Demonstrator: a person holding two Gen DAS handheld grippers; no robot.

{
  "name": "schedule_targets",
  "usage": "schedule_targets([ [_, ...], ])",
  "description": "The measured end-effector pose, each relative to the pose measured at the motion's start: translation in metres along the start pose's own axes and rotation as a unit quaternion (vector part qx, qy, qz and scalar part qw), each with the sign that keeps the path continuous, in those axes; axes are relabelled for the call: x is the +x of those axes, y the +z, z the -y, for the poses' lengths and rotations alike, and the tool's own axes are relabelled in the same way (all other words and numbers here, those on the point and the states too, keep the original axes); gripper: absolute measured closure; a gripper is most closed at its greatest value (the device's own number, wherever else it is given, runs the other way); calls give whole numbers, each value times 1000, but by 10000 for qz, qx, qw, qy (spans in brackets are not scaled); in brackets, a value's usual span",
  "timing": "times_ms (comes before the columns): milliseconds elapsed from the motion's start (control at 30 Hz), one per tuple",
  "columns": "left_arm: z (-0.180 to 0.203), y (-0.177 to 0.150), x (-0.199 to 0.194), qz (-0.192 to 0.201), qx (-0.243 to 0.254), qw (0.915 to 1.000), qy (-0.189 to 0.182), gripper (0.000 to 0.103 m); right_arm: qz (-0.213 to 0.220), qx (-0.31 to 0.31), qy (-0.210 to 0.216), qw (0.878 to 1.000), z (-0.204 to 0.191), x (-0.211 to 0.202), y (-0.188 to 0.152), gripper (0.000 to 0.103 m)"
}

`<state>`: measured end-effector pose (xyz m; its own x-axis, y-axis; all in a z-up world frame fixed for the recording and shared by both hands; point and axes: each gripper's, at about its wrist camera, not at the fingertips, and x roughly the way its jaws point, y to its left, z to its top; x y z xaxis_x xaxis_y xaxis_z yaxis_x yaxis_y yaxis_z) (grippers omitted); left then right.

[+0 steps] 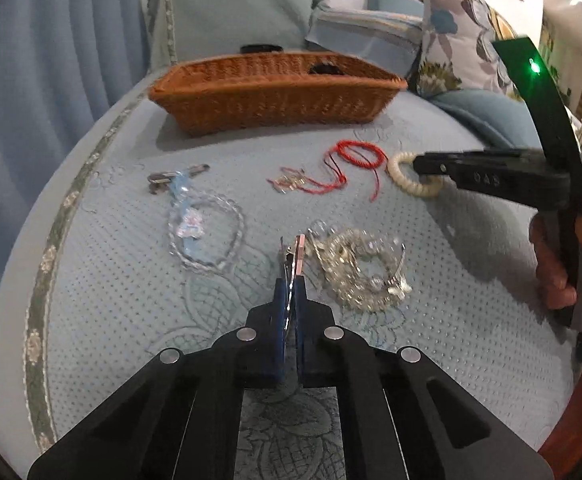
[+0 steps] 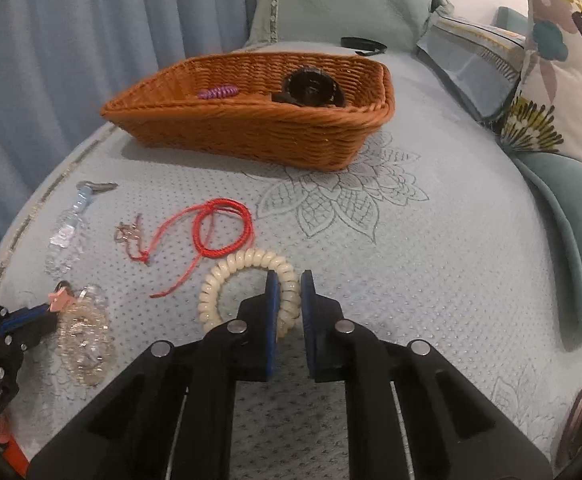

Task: Organize jewelry
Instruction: 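Grasp the cream bead bracelet with right tool while left tool grasps pink star clip, then carry both items into the wicker basket and release them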

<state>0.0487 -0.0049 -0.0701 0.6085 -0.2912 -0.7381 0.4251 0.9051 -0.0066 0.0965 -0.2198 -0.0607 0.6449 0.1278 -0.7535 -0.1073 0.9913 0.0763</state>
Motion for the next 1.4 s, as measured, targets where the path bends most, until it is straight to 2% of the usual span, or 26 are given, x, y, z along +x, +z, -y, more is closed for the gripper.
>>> schedule_targets([
  [100,-7,4,-12,235,-168,9996,2,101,245,-14,161,9996,-2,-15,4,94],
  [267,-18,31,-39,736,-457,9961,-163,101,973,-72,364,9946,-9,-58,23,94],
  [433,-32,91,-43,1180,-543,9907,-416,101,1666,-67,382,9853,-14,-79,67,94],
  [533,-35,127,-31,1352,-447,9890,-396,101,1828,-159,226,9828,-18,-74,98,94],
  [700,-44,173,2,1398,-494,9879,-454,101,1675,-106,0,9858,-18,-38,144,94],
  [867,-52,199,48,1174,-556,9906,-425,101,1331,-91,-109,9910,-18,6,167,94],
  [1067,-66,204,89,701,-716,9930,-622,101,704,-192,-218,9971,-16,60,174,94],
  [1333,-66,191,104,538,-704,9941,-619,100,425,-151,-196,9988,-16,78,159,94],
  [1400,-65,189,100,541,-672,9945,-590,93,414,-27,-113,9991,-13,76,157,93],
])
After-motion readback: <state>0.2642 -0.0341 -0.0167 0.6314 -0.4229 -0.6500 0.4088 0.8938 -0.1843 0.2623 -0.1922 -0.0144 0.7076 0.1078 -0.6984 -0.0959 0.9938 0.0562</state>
